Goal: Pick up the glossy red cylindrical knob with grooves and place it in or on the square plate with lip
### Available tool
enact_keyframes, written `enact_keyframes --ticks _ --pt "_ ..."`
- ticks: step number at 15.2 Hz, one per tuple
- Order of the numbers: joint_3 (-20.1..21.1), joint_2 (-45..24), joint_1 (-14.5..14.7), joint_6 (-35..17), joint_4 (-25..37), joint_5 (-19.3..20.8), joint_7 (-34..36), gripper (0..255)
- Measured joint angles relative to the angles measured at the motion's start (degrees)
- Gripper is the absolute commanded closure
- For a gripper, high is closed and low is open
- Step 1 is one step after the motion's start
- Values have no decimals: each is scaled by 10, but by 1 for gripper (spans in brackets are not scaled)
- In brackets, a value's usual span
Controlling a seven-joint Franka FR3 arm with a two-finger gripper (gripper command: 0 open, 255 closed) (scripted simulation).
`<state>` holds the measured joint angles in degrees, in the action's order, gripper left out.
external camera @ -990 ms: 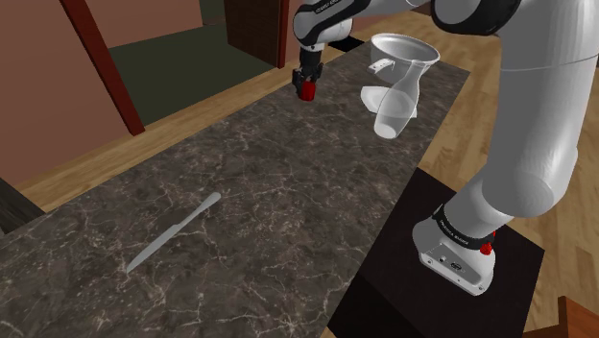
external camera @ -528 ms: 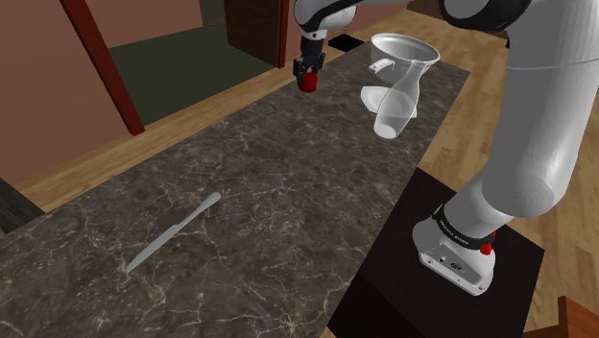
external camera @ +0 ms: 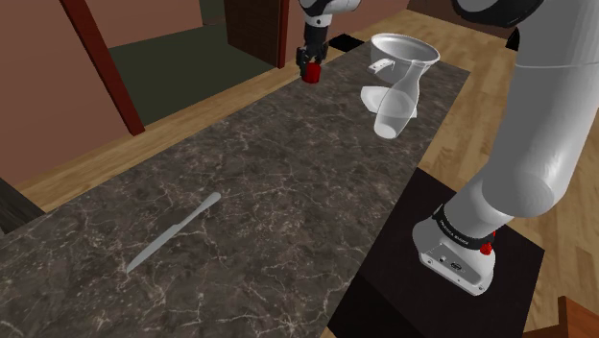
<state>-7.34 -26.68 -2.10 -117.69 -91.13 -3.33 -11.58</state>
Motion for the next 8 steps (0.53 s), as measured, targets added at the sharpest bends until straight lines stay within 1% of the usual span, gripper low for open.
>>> enact_keyframes --ticks 3,5,8 --pt "-8 35 -16 -13 -48 1 -25 255" --pt "-15 64 -27 -28 -93 2 -45 255" --pt "-26 94 -45 -44 -138 3 -75 255"
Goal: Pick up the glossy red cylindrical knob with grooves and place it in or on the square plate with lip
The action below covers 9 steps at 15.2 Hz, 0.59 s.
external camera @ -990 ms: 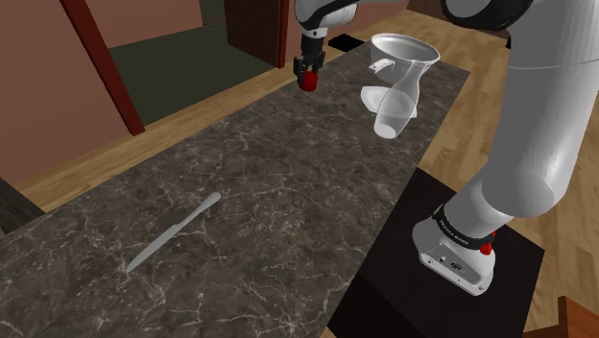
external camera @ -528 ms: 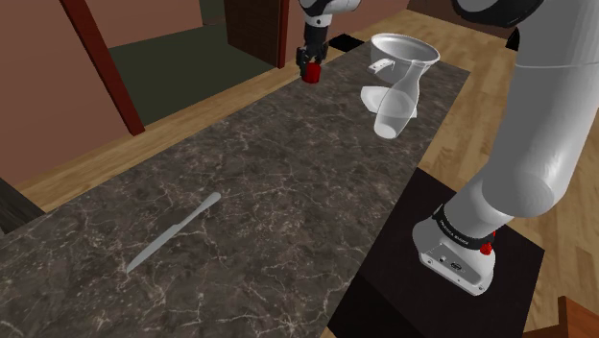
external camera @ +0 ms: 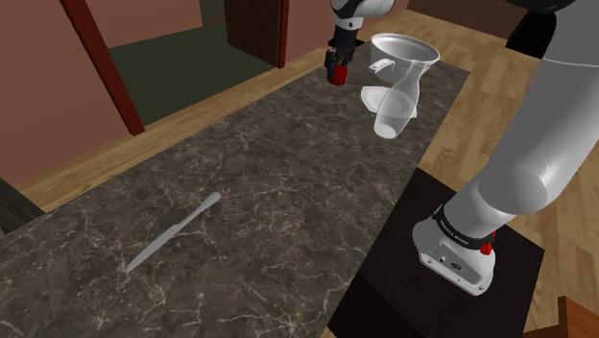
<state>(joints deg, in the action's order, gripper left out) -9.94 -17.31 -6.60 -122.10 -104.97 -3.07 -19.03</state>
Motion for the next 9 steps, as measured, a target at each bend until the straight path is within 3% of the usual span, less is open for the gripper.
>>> enact_keyframes --ticks 9 --pt "-40 72 -58 -33 -105 4 -100 255"
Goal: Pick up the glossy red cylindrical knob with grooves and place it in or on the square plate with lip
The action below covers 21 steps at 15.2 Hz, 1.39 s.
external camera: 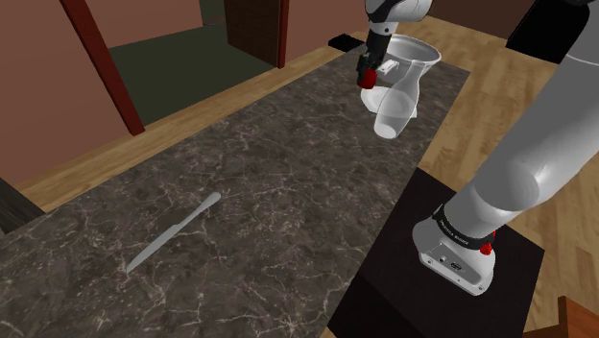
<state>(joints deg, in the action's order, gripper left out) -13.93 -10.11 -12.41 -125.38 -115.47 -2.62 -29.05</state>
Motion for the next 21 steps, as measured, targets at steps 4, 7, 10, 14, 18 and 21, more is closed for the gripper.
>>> enact_keyframes --ticks 4,7,10,14,18,21 --pt "-22 19 -30 -11 -31 1 -51 255" --pt "-38 30 -50 -15 -45 2 -88 255" --pt "-47 31 -62 -27 -56 0 -111 255" --pt "-47 15 -65 -54 -69 -7 -120 255" --pt "-45 0 -67 -81 -81 -15 -125 255" --pt "-43 -17 -69 -100 -85 -23 -131 255"
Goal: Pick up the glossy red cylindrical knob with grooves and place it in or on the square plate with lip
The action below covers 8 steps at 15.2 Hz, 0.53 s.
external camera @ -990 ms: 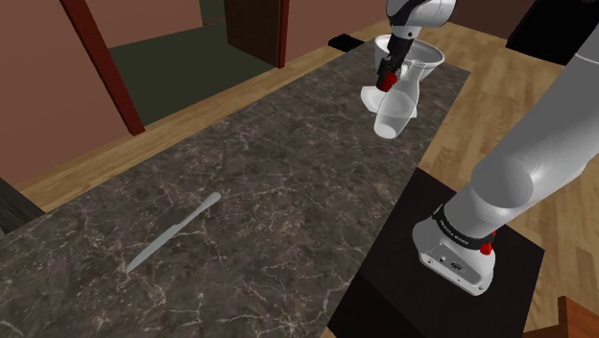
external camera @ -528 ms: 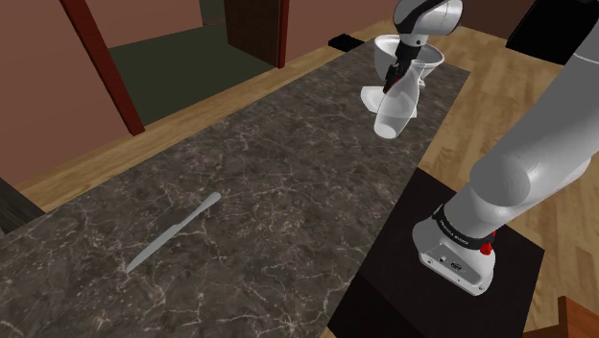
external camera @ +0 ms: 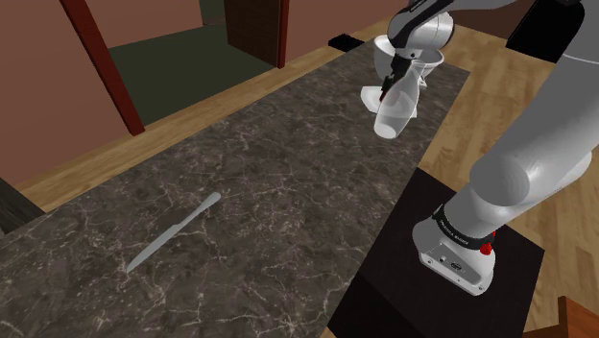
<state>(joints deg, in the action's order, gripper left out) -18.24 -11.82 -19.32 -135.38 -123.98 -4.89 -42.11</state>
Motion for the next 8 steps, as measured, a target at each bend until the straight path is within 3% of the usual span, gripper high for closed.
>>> enact_keyframes --ticks 6,7,8 --pt "1 -5 -1 -6 -1 -2 -1 255" --pt "1 -5 -1 -6 -1 -2 -2 0" --pt "1 -5 -1 -6 -2 -2 -2 0"
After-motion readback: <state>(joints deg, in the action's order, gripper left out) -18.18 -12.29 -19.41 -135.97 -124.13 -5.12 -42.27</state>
